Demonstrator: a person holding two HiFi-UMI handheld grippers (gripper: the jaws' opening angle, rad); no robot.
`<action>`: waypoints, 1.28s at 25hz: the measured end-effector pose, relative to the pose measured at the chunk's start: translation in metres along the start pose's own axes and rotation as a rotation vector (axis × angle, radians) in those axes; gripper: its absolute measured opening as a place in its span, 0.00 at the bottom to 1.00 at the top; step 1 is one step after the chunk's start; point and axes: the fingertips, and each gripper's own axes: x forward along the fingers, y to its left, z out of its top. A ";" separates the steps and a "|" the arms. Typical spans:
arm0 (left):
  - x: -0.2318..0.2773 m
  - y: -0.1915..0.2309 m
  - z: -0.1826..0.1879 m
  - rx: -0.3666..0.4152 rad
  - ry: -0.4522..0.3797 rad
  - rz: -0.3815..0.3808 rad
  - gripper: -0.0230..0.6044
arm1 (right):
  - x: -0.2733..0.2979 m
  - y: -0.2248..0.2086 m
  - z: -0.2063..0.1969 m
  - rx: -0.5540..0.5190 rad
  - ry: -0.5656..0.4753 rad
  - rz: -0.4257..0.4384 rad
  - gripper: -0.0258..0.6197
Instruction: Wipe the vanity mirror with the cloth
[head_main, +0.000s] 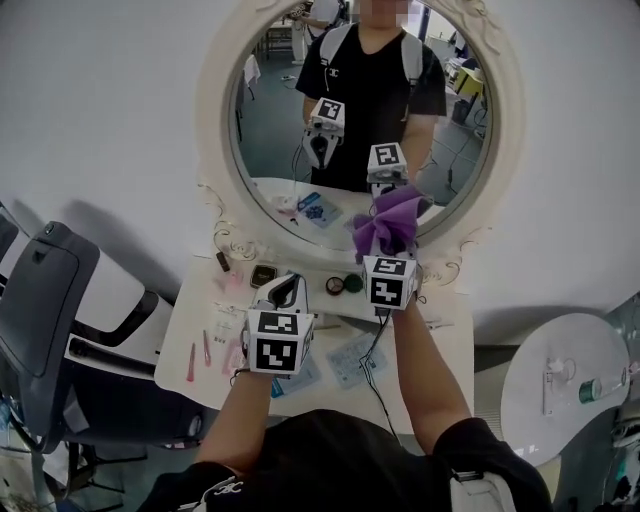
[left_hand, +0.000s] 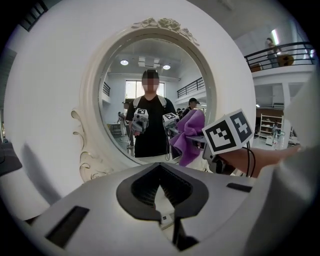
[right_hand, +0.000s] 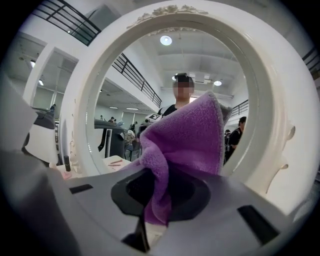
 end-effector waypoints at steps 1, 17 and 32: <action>0.003 -0.005 0.001 0.004 0.000 -0.011 0.03 | -0.001 -0.010 -0.003 0.023 0.008 -0.019 0.12; 0.032 -0.044 0.019 0.014 -0.042 -0.088 0.03 | -0.066 -0.044 -0.022 0.235 -0.036 -0.021 0.12; 0.052 -0.061 0.027 0.005 -0.047 -0.163 0.03 | -0.111 -0.048 0.006 0.228 -0.167 -0.094 0.12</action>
